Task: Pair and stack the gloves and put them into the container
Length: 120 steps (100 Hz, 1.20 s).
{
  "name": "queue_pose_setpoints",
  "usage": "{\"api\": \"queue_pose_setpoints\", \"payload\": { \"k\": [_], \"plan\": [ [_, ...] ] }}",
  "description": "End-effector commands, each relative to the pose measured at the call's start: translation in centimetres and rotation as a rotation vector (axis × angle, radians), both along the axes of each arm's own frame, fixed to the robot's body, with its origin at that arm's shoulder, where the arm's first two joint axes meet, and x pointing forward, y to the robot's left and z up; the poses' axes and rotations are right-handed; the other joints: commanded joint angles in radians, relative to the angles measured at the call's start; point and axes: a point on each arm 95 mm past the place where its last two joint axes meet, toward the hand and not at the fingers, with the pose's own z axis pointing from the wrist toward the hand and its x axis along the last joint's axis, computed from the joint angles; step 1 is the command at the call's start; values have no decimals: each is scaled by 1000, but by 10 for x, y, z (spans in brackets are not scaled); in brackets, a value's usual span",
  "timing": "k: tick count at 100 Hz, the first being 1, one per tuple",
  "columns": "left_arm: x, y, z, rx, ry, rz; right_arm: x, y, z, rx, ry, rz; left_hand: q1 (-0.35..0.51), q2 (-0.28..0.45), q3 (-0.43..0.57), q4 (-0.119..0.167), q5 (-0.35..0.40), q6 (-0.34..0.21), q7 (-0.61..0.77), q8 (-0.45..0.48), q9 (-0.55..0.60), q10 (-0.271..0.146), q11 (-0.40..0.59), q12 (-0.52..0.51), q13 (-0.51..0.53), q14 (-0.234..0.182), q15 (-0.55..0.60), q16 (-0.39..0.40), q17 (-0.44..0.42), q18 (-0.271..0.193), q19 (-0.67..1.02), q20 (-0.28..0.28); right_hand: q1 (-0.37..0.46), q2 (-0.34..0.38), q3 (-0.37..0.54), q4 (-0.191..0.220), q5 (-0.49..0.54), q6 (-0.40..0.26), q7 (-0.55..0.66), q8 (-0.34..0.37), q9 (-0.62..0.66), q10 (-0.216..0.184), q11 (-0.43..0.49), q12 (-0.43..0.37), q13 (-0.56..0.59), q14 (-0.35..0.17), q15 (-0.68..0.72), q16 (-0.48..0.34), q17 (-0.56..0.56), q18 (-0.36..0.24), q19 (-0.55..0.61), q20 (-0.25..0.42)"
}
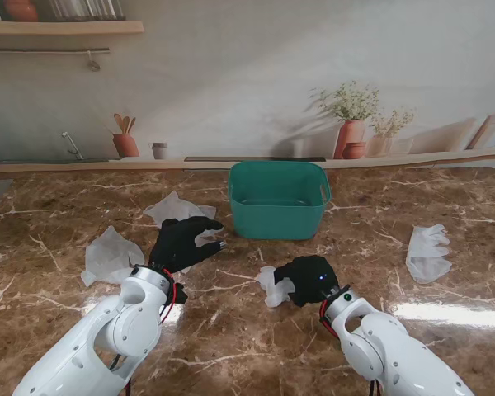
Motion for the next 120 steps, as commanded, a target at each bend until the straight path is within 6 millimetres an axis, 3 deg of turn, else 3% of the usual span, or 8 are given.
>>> {"api": "queue_pose_setpoints", "payload": {
  "k": [1,39,70,89,120],
  "plan": [
    [-2,0,-2,-2,1,-2,4,6,19,39,-40,1,-27,38,-46,24,11,-27,7,9,-18,-23,-23,-7,-28,-47,-31,-8,-17,14,-28,-2,53,16,12,57,22,0,29,-12,47,-19,49,23,55,6,39,28,24,-33,42,-21],
    [-3,2,-2,-6,2,1,34,5,97,87,-239,-21,-22,48,-67,28,10,-22,0,5,-22,-21,-25,-9,-36,-51,-42,-18,-15,2,-35,-3,48,19,15,57,21,-4,38,-19,47,-20,50,26,54,1,45,26,29,-37,44,-25],
    [-4,4,-1,-4,-6,1,77,0,141,46,-331,-39,-18,51,-77,30,9,-24,-1,4,-22,-22,-26,-9,-36,-51,-43,-21,-16,4,-39,-5,38,33,18,58,13,-11,40,-21,44,-27,48,28,51,-6,36,23,24,-39,42,-28],
    [-4,5,-1,3,-9,-3,116,-5,153,1,-329,-54,-14,51,-80,31,8,-22,-3,4,-22,-20,-28,-10,-38,-50,-45,-22,-18,6,-41,-6,34,40,20,58,9,-10,42,-20,41,-28,48,31,52,-7,34,26,16,-38,40,-28],
    [-2,7,-2,10,-4,9,172,-3,150,-48,-294,-57,-14,52,-82,31,9,-22,-3,4,-22,-20,-28,-9,-37,-52,-44,-22,-19,6,-44,-6,23,56,17,59,-3,-26,40,-19,30,-43,45,39,34,-19,21,33,-9,-36,36,-25]
  ]
}}
